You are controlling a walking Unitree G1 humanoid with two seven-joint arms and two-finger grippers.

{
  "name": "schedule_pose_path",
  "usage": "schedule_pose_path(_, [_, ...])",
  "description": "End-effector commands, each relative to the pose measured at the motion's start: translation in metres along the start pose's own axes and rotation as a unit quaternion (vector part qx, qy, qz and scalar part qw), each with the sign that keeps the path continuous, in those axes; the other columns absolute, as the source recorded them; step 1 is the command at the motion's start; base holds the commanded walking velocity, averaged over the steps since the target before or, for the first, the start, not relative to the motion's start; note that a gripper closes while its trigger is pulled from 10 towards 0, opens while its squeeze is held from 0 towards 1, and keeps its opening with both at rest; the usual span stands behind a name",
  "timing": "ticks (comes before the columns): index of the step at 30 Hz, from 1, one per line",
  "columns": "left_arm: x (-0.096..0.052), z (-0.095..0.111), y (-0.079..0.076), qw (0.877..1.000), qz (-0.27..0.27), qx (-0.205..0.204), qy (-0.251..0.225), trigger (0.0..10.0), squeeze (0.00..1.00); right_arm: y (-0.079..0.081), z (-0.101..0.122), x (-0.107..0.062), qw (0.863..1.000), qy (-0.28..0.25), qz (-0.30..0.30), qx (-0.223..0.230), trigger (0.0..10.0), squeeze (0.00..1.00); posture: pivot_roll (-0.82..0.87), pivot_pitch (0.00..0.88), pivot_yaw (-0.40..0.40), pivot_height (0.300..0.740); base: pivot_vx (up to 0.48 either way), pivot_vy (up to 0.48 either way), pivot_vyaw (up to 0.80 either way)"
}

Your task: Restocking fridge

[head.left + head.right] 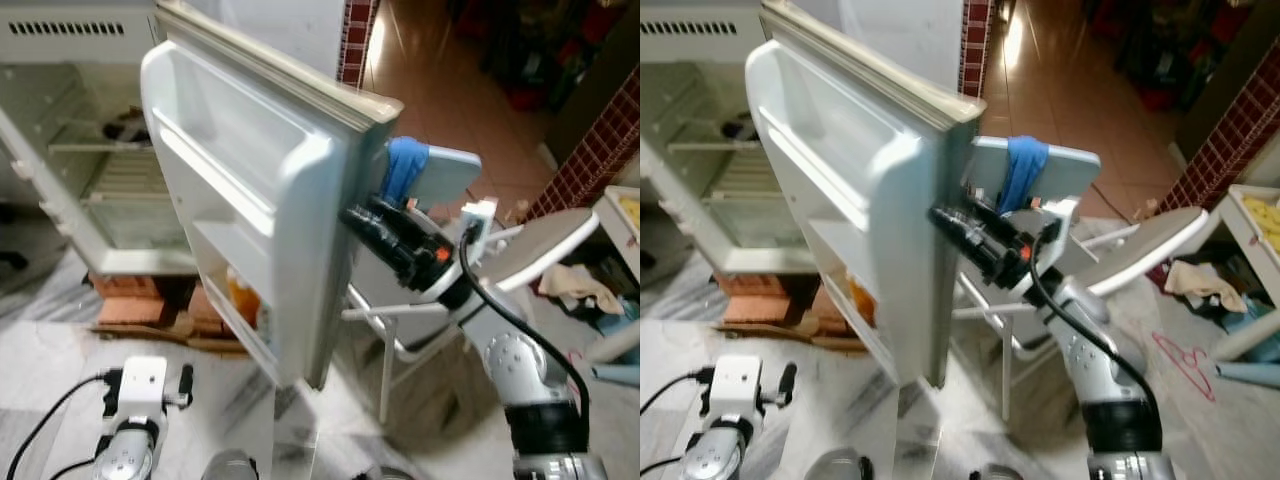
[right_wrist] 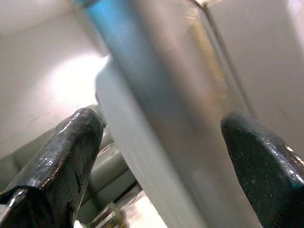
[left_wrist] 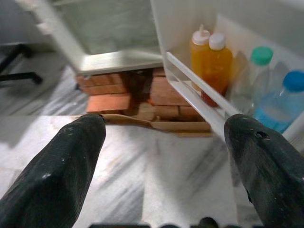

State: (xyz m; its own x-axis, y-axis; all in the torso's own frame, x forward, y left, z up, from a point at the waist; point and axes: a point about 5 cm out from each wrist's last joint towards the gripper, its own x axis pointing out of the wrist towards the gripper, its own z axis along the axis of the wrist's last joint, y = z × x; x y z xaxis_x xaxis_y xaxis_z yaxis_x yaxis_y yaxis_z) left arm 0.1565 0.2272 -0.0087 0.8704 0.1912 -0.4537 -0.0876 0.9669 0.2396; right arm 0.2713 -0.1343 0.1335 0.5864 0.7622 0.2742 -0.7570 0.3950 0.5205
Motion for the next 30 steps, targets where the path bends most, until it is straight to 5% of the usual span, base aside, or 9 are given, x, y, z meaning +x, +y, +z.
schedule_pose_path(1, [-0.008, -0.014, 0.015, 0.999, 0.033, -0.003, 0.022, 10.0, 0.00, -0.007, -0.003, -0.011, 1.000, 0.015, -0.015, -0.002, 10.0, 0.00, 0.15, 0.026, -0.045, 0.740, 0.000, 0.000, 0.00])
schedule_pose_path(6, [-0.023, -0.051, 0.030, 0.989, 0.099, -0.057, 0.095, 10.0, 0.00, -0.023, -0.014, -0.030, 0.995, 0.045, -0.086, 0.015, 10.0, 0.00, 0.17, 0.037, -0.064, 0.740, 0.000, 0.000, 0.00])
schedule_pose_path(11, [-0.026, -0.060, 0.027, 0.986, 0.125, -0.061, 0.097, 10.0, 0.00, -0.029, -0.020, -0.029, 0.992, 0.059, -0.110, 0.012, 10.0, 0.00, 0.20, 0.042, -0.079, 0.740, 0.000, 0.000, 0.00])
schedule_pose_path(14, [-0.024, -0.059, -0.003, 0.985, 0.135, -0.061, 0.084, 10.0, 0.00, -0.038, -0.031, -0.024, 0.987, 0.088, -0.132, -0.022, 10.0, 0.00, 0.21, 0.042, -0.089, 0.740, 0.000, 0.000, 0.00])
schedule_pose_path(17, [-0.019, -0.054, -0.014, 0.988, 0.135, -0.043, 0.066, 10.0, 0.00, -0.042, -0.034, -0.019, 0.983, 0.096, -0.148, -0.044, 10.0, 0.00, 0.22, 0.042, -0.090, 0.740, 0.000, 0.000, 0.00])
schedule_pose_path(19, [-0.005, -0.039, -0.016, 0.991, 0.131, -0.008, 0.029, 10.0, 0.00, -0.050, -0.030, -0.014, 0.972, 0.086, -0.193, -0.105, 10.0, 0.00, 0.21, 0.042, -0.089, 0.740, 0.000, 0.000, 0.00])
schedule_pose_path(26, [0.052, 0.039, -0.040, 0.990, 0.104, 0.021, -0.090, 10.0, 0.00, -0.051, -0.017, -0.003, 0.949, 0.038, -0.253, -0.184, 10.0, 0.00, 0.17, 0.030, -0.066, 0.740, 0.000, 0.000, 0.00])
schedule_pose_path(28, [0.057, 0.048, -0.044, 0.989, 0.104, 0.022, -0.099, 10.0, 0.00, -0.050, -0.016, -0.002, 0.947, 0.032, -0.258, -0.188, 10.0, 0.00, 0.17, 0.030, -0.066, 0.740, 0.000, 0.000, 0.00])
schedule_pose_path(30, [0.055, 0.072, 0.002, 0.983, 0.109, 0.011, -0.149, 10.0, 0.00, -0.048, -0.015, -0.001, 0.944, 0.022, -0.266, -0.192, 10.0, 0.00, 0.15, 0.024, -0.059, 0.740, 0.000, 0.000, 0.00])
